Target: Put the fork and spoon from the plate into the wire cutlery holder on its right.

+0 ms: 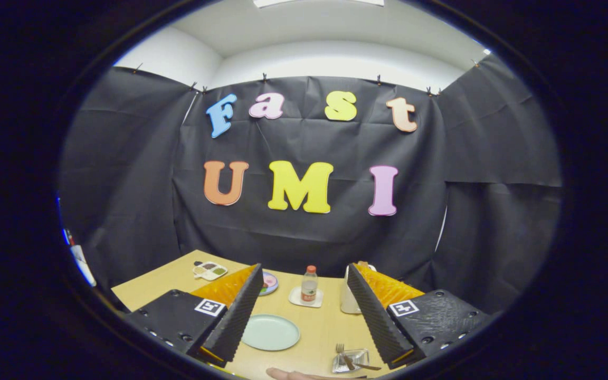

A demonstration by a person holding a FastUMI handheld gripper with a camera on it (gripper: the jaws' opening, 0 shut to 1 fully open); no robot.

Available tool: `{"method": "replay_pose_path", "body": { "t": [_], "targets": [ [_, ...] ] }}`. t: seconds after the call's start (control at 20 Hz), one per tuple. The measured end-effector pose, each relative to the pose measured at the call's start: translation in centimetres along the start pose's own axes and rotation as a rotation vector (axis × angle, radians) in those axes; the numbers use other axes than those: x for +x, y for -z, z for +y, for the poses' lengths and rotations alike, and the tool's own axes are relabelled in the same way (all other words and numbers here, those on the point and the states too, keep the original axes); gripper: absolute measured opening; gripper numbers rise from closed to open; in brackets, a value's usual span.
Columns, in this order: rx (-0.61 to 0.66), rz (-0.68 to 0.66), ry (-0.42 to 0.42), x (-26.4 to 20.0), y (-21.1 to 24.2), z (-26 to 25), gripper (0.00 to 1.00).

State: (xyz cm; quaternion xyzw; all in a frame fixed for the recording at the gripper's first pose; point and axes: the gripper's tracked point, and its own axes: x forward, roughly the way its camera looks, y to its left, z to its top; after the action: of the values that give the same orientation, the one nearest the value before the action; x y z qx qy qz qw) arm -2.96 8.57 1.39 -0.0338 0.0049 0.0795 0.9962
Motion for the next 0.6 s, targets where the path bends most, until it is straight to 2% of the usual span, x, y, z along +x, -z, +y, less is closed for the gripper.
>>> {"method": "replay_pose_path", "body": {
  "t": [0.6],
  "targets": [
    [0.006, 0.027, -0.024, 0.0, 1.6, -1.8, 0.97]
  ]
}}
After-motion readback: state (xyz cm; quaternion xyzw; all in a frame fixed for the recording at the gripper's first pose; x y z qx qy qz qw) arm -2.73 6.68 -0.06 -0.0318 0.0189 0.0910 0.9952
